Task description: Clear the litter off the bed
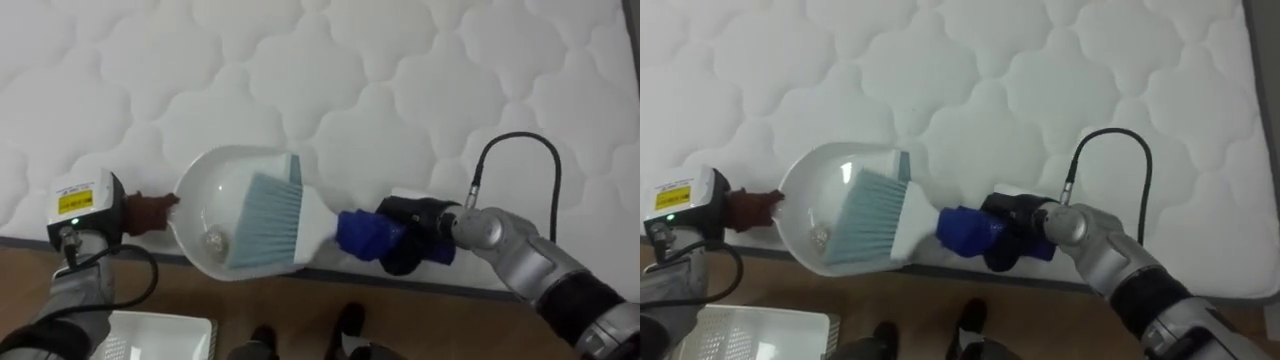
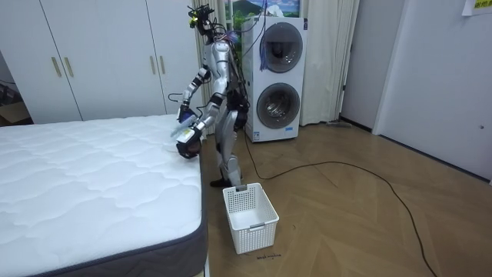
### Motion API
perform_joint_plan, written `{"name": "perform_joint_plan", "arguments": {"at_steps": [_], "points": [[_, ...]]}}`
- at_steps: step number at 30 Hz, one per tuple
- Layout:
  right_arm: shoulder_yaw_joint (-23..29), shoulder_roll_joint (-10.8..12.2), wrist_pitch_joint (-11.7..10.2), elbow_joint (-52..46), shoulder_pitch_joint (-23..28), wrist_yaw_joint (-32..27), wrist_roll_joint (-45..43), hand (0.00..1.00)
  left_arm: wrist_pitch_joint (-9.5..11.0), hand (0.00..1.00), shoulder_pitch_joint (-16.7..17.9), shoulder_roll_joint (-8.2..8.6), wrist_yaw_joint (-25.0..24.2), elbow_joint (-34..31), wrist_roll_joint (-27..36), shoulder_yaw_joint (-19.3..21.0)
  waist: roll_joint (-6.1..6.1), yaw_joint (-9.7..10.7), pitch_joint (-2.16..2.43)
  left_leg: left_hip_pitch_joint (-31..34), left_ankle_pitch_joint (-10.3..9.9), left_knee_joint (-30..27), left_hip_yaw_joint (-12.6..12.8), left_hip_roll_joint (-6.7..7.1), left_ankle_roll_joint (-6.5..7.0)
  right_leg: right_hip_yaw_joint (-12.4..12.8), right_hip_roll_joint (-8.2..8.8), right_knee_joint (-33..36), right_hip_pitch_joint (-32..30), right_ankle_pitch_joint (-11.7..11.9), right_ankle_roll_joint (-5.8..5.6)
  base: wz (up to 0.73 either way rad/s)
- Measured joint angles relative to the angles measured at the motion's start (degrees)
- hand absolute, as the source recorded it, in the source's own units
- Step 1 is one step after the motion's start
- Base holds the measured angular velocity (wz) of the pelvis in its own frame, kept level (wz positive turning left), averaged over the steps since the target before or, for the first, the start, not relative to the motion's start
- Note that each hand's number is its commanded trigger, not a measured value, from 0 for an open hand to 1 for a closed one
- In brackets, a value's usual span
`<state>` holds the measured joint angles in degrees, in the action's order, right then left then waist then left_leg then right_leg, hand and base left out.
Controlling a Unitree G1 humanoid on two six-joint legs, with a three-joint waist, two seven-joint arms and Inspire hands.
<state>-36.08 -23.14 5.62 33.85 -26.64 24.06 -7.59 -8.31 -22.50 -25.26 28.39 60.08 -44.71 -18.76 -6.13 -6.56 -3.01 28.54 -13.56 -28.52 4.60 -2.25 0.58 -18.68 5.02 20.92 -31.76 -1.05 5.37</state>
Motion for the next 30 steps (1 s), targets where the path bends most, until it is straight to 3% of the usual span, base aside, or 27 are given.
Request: {"name": "perform_joint_plan", "arguments": {"at_steps": [4,15,26,27,28,29,30], "points": [[1.6,1.5,-0.8,3.1,-0.2,0.6,5.9,1.00,0.1,1.00,0.2,0.27,0.0,0.3,0.0,0.6,0.00,0.2,0.00,-0.1,0.0,-0.2,0.0,0.06,0.00,0.0,0.14,0.3,0.0,-0.1,-0.08,0.00],[2.1,1.4,-1.3,6.3,-0.1,1.0,7.7,1.00,0.3,1.00,0.8,0.77,0.1,0.6,0.1,0.7,0.02,0.3,-0.01,-0.3,0.0,-0.1,0.1,0.02,0.00,0.5,0.03,0.6,-0.1,-0.3,0.04,0.00],[12.1,1.6,-2.6,6.6,1.8,-5.5,19.1,1.00,2.7,1.00,2.1,1.57,3.8,0.1,0.2,1.3,0.07,1.3,-0.03,-2.9,0.0,1.1,0.1,0.09,0.01,0.6,-0.13,-0.3,2.5,-0.4,-0.31,0.00],[14.3,2.0,-2.6,6.6,2.1,-6.5,20.6,0.69,2.8,1.00,2.5,2.03,4.4,0.1,0.1,2.3,0.15,1.7,-0.01,-3.8,0.0,1.4,0.2,0.09,0.03,0.6,-0.14,-0.4,3.3,-0.5,-0.42,0.00],[16.7,2.4,-2.6,6.6,2.1,-7.7,21.7,0.12,2.9,1.00,2.8,2.38,5.0,0.1,0.1,3.3,0.15,2.0,0.00,-4.6,0.0,1.8,0.2,0.08,0.03,0.6,-0.17,-0.8,4.0,-0.5,-0.45,-0.05],[19.2,2.6,-2.6,6.5,2.2,-9.2,23.6,0.00,3.4,1.00,3.0,2.67,5.2,0.1,0.1,4.6,0.15,2.2,0.00,-5.7,0.0,2.4,0.5,0.03,0.03,0.7,-0.35,-1.4,5.0,-0.4,-0.53,-0.09],[20.3,2.7,-2.6,6.5,2.2,-9.9,24.3,0.00,3.7,1.00,3.4,2.83,5.3,0.0,0.0,5.5,0.14,2.2,0.00,-6.4,0.0,2.7,0.7,0.01,0.03,0.9,-0.39,-1.5,5.6,-0.4,-0.54,-0.18]]}}
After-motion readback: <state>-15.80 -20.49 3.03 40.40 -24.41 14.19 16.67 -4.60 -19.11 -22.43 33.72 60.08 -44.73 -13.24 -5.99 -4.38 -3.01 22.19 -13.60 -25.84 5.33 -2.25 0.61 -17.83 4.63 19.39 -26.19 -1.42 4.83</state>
